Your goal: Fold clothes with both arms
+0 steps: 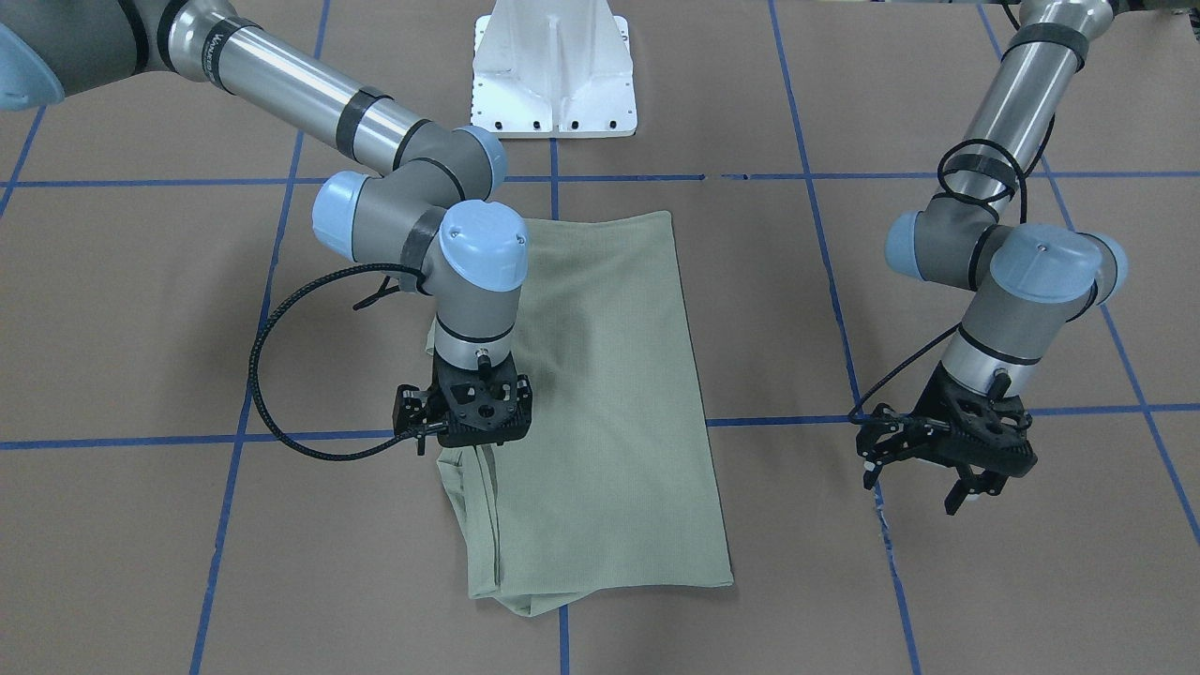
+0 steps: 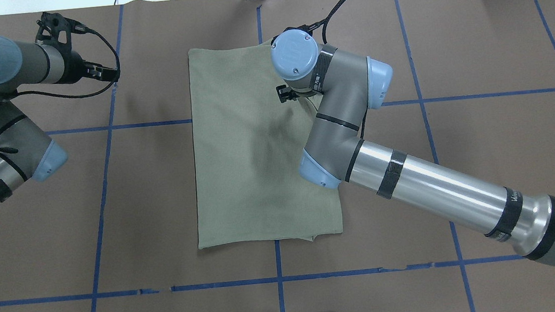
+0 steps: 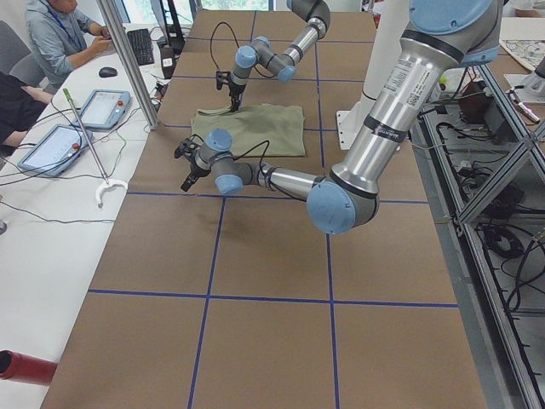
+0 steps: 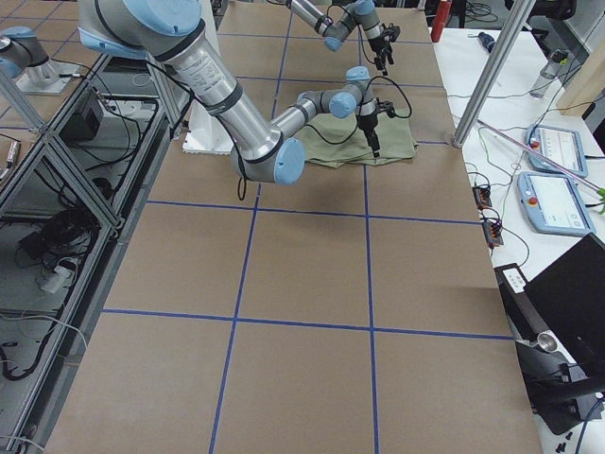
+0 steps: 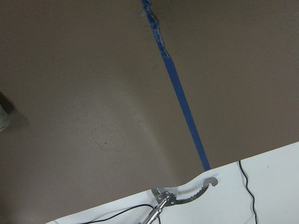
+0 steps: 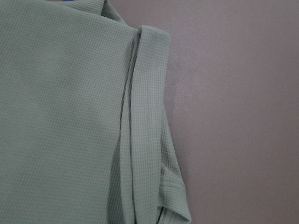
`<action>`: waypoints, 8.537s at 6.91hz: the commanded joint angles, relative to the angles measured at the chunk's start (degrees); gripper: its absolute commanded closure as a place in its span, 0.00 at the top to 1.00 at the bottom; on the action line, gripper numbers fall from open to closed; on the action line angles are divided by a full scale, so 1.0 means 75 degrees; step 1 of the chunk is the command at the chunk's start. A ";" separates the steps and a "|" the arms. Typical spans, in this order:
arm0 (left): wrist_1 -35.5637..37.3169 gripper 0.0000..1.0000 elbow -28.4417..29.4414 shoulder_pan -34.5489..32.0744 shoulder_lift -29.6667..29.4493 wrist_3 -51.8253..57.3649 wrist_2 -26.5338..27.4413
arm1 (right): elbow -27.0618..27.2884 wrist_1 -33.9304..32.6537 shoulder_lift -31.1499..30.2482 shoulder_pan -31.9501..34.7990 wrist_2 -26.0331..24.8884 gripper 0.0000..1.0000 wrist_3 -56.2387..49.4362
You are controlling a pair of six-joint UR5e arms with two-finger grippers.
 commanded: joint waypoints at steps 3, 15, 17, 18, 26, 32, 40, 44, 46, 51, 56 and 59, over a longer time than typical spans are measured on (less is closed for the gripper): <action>0.0000 1.00 0.0035 0.0047 0.0008 -0.0004 0.0000 | -0.0386 -0.0148 -0.0009 0.0022 -0.0013 1.00 -0.0102; 0.0152 1.00 -0.4974 0.2607 0.2184 -0.6287 0.0310 | 0.5455 0.2288 -0.3790 -0.1751 -0.1045 1.00 0.5489; 0.0152 0.95 -0.5344 0.3919 0.2375 -0.8303 0.1644 | 0.5859 0.2311 -0.4133 -0.2425 -0.1873 1.00 0.7226; 0.0199 0.91 -0.5216 0.4483 0.2375 -0.8858 0.2139 | 0.5929 0.2334 -0.4110 -0.2566 -0.2155 1.00 0.7419; 0.0668 0.90 -0.4782 0.5333 0.2200 -0.9074 0.2426 | 0.5930 0.3460 -0.4743 -0.2650 -0.2240 1.00 0.7515; 0.0668 0.88 -0.4510 0.5263 0.1906 -0.8945 0.2367 | 0.5906 0.3460 -0.4661 -0.2732 -0.2240 1.00 0.7480; 0.1090 0.52 -0.4523 0.5321 0.1884 -0.8558 0.2285 | 0.5894 0.3460 -0.4661 -0.2802 -0.2240 1.00 0.7480; 0.1090 0.00 -0.4535 0.5321 0.1872 -0.8547 0.2308 | 0.5766 0.3436 -0.4603 -0.2895 -0.2275 1.00 0.7538; 0.1078 0.00 -0.4558 0.5309 0.1860 -0.8547 0.2308 | 0.5684 0.1797 -0.3915 -0.2989 -0.2533 0.89 0.8611; 0.1078 0.00 -0.4664 0.5274 0.1848 -0.8547 0.2308 | 0.4957 0.1174 -0.3724 -0.3633 -0.2580 0.89 0.9225; 0.1078 0.00 -0.4699 0.5274 0.1848 -0.8547 0.2308 | 0.4641 0.1174 -0.3442 -0.3693 -0.2791 0.88 0.9425; 0.1078 0.00 -0.4711 0.5274 0.1848 -0.8547 0.2308 | 0.4208 0.1174 -0.3056 -0.3646 -0.2978 0.85 0.9425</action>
